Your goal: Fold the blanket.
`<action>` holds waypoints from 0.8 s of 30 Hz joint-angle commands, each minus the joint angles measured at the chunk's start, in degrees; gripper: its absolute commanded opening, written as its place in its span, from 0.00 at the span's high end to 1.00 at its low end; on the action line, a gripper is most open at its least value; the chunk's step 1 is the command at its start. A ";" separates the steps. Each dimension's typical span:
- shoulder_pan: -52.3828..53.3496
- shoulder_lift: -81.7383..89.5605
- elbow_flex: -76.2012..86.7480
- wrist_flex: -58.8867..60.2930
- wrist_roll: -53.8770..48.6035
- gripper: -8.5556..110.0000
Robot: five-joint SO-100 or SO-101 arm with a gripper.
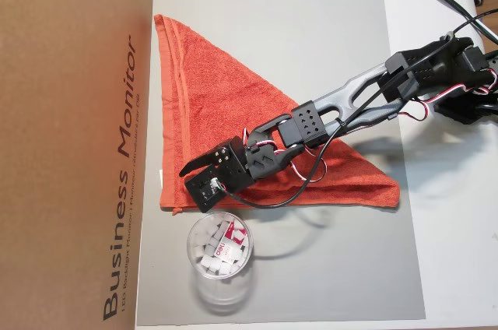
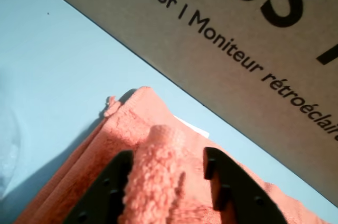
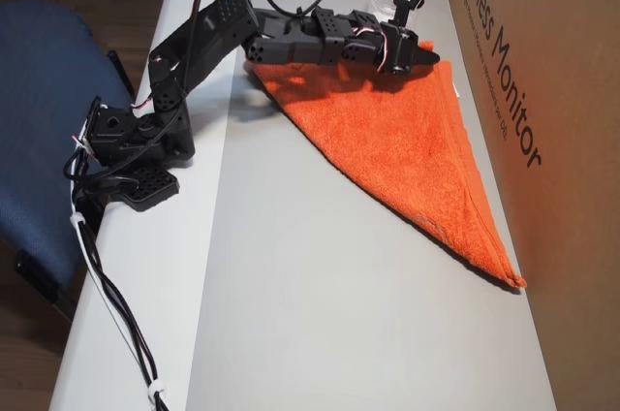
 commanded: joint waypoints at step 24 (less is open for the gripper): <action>-1.76 33.40 26.81 0.00 3.96 0.81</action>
